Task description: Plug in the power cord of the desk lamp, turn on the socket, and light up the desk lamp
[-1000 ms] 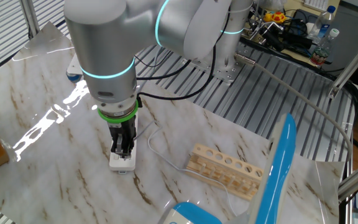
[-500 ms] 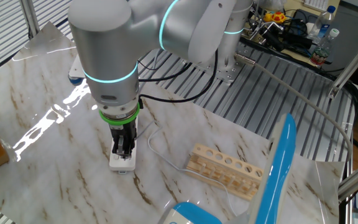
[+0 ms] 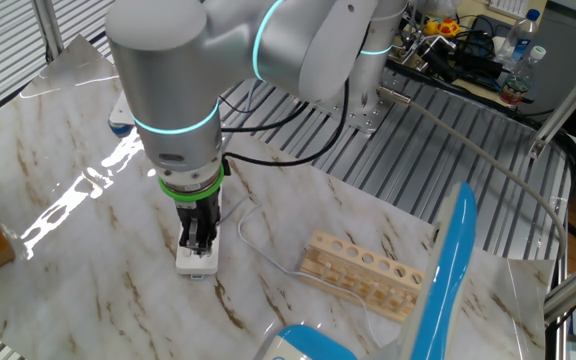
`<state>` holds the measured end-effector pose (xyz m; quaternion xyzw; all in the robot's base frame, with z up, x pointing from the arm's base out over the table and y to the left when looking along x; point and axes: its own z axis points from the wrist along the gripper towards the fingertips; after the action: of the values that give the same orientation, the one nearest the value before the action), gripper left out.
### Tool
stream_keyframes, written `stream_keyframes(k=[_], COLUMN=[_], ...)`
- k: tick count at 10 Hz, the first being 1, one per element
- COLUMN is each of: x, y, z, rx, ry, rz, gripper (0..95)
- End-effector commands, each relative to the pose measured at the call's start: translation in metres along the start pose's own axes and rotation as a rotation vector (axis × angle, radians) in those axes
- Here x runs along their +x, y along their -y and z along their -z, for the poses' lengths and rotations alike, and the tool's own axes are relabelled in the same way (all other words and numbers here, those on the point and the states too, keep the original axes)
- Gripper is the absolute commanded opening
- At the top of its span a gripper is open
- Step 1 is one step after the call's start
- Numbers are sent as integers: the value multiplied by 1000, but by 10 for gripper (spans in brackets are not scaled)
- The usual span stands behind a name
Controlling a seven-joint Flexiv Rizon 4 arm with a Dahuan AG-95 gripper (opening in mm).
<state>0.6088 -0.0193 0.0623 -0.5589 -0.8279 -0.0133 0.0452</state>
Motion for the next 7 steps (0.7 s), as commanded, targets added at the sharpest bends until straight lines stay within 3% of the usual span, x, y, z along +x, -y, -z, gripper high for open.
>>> stream_keyframes(k=[1,3,4,7], x=[0,0,0,-2], y=[1,1,2,3], z=[0,0,4,5], rx=[32,33,21,1], ry=[11,14,3,5], rz=[-6,-10,-8,11], gripper=[0,0,0,0])
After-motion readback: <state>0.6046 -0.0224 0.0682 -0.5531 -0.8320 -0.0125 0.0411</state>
